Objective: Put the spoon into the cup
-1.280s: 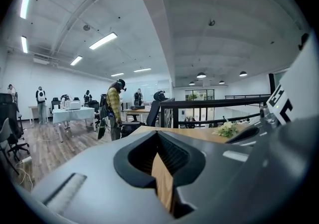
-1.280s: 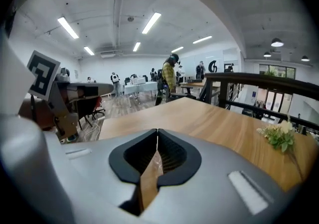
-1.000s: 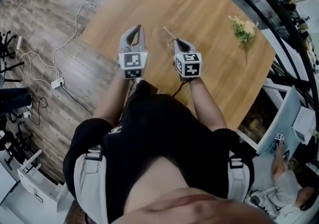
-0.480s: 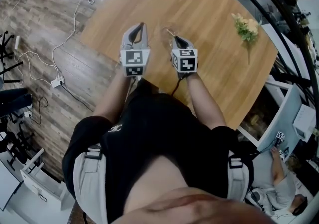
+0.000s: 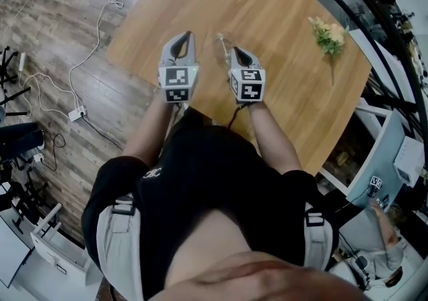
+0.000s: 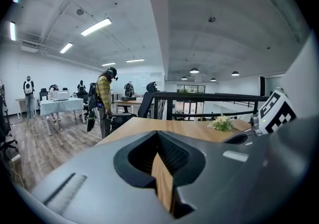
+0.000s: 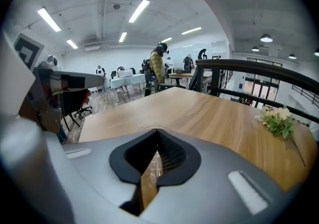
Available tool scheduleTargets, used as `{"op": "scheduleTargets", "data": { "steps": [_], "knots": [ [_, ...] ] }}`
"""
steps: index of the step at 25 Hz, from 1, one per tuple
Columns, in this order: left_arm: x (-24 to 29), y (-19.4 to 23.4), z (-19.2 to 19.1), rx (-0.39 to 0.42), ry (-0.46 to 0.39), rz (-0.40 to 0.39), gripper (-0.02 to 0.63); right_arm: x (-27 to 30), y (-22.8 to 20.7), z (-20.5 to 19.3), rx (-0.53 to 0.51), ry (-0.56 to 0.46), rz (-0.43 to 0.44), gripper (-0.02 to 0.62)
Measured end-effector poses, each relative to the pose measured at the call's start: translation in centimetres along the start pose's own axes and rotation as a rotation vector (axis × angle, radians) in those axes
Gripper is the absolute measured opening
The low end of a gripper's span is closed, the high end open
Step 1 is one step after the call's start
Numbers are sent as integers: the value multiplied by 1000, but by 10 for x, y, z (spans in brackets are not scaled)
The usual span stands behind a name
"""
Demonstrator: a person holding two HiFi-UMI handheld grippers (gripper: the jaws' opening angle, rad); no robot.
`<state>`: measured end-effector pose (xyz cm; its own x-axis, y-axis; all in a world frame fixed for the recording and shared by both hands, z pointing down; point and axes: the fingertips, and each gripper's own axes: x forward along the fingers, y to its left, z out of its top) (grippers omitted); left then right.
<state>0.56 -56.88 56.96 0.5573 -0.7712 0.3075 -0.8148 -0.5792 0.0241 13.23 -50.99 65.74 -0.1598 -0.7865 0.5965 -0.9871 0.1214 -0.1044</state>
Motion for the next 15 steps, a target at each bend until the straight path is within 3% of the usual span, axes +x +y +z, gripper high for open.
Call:
{"op": "scheduleTargets", "data": {
  "steps": [15],
  "knots": [
    [-11, -40, 27, 49, -49, -70, 12, -70, -15, 68, -48, -367, -128, -3]
  ]
}}
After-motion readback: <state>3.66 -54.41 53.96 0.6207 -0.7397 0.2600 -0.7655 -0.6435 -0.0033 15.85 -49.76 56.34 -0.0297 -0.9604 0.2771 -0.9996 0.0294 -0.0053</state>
